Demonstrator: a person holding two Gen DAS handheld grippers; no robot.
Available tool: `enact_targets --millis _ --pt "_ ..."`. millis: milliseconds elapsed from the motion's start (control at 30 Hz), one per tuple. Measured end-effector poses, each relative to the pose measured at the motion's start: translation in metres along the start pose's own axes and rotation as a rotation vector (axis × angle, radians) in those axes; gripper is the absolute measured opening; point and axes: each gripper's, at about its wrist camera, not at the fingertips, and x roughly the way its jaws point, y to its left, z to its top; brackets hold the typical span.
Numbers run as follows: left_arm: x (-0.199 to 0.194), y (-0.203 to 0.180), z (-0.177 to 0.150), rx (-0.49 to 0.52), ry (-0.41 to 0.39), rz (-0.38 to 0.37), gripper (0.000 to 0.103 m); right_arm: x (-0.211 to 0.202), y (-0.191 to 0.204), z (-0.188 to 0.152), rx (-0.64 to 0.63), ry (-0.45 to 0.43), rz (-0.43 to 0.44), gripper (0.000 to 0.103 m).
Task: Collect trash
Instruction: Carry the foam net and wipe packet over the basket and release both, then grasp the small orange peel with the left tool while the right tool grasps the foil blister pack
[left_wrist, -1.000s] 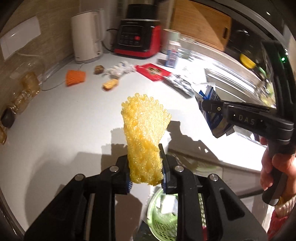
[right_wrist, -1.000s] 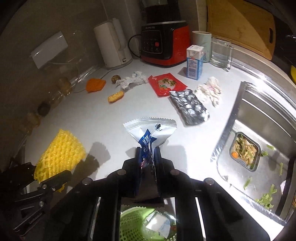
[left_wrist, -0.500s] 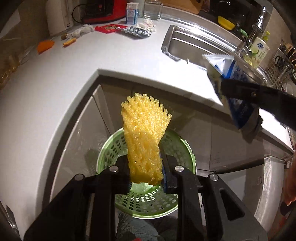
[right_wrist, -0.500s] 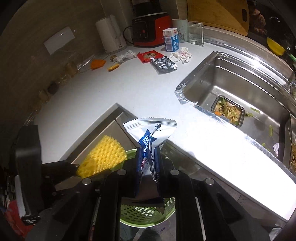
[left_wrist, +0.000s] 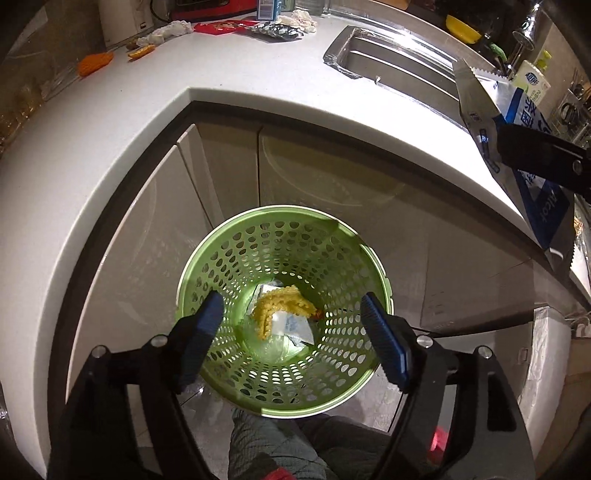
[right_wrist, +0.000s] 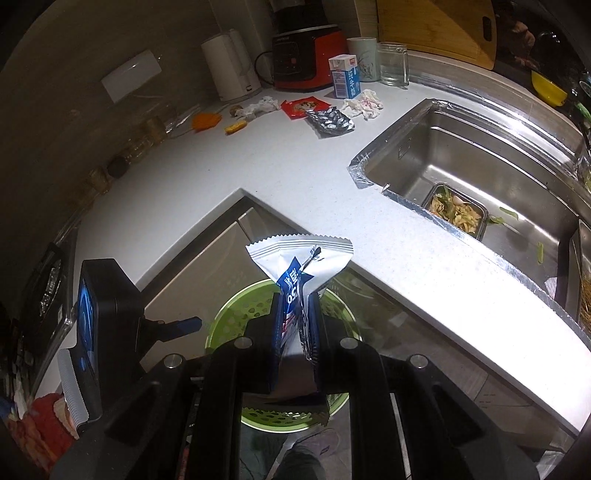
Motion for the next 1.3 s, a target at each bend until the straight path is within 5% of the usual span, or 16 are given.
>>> enact_targets --millis 467,600,667,867,1300 --pt "-0.076 0.057 0.025 -0.102 -0.155 0.122 0.086 0.037 0.028 -0.012 -0.090 0.090 0.081 0.018" --pt "-0.088 0.071 0.035 -0.129 -0.182 0.156 0.087 0.059 0.036 -0.018 -0.103 0.151 0.094 0.034" --pt "-0.090 0.074 0.039 -0.131 -0.187 0.166 0.088 0.065 0.036 -0.016 -0.089 0.164 0.098 0.052" --pt "-0.090 0.087 0.054 -0.133 -0.193 0.173 0.089 0.058 0.037 0.009 -0.084 0.120 0.098 0.071" --pt "-0.080 0.139 0.120 -0.147 -0.233 0.165 0.090 0.046 0.032 0.086 -0.030 -0.011 0.070 0.085"
